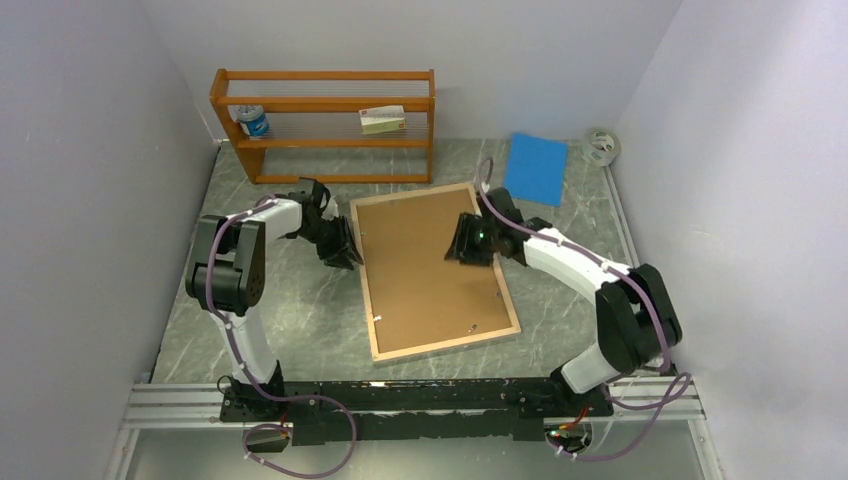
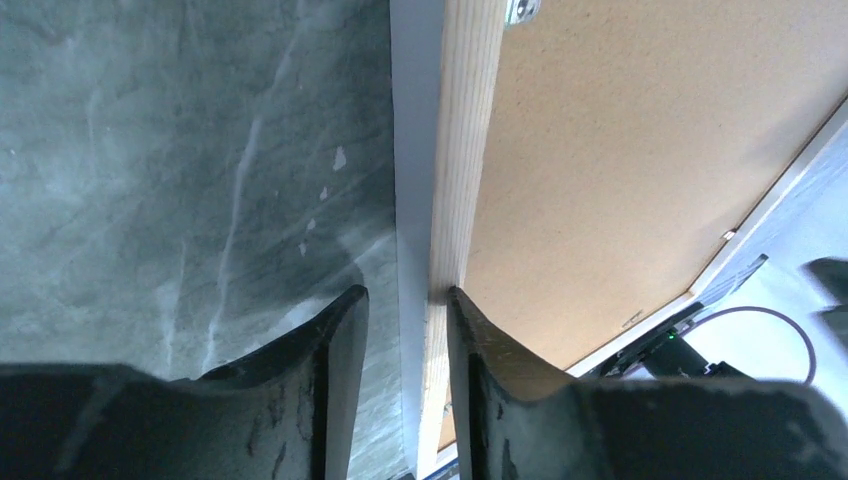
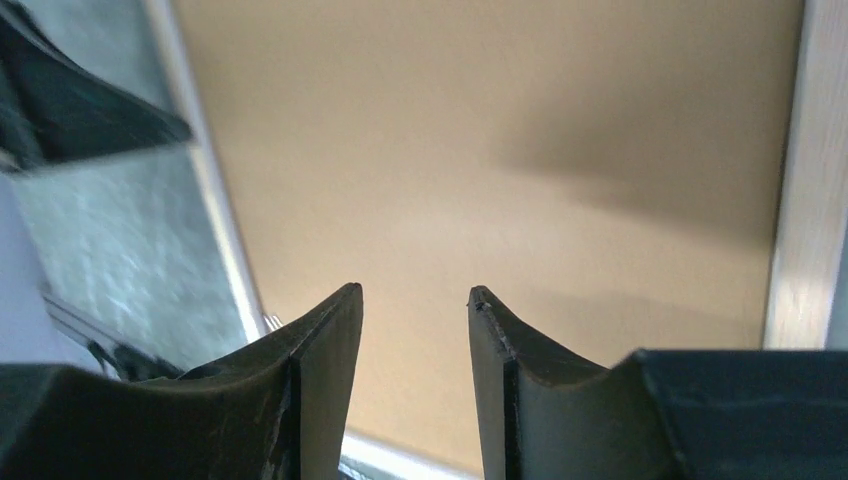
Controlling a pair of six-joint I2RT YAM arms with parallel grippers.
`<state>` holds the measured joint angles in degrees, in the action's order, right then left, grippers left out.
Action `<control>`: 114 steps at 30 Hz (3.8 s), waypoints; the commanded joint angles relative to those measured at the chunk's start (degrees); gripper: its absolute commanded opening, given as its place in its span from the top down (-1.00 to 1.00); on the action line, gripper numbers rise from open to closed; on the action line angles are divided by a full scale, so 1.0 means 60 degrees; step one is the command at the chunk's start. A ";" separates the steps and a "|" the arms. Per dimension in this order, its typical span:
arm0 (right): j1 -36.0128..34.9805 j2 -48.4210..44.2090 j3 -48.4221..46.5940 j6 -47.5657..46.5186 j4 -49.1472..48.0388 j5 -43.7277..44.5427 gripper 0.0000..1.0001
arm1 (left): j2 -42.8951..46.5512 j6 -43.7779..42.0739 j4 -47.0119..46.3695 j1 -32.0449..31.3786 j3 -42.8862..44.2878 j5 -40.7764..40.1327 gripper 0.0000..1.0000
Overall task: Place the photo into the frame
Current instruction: Install the photo frame at the center of the board.
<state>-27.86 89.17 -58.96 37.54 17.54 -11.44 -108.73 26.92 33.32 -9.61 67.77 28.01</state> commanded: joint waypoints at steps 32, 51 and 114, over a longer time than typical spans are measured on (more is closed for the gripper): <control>-0.1480 -0.1218 0.3076 0.0567 0.2421 0.0302 0.36 | 0.0345 0.2066 -0.1554 0.0034 -0.1492 0.0072 0.62; -0.1451 -0.1296 0.3020 0.0224 0.3636 0.0910 0.34 | 0.0135 0.2794 -0.1505 -0.0012 -0.1792 -0.0683 0.95; 0.1078 -0.1445 0.1077 0.0266 0.3740 0.3320 -0.28 | 0.0578 0.2307 -0.1383 -0.0084 -0.1306 0.0081 0.20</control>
<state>-22.63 79.53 -51.48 37.93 42.35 6.92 -105.67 43.09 23.86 -9.17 59.53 30.98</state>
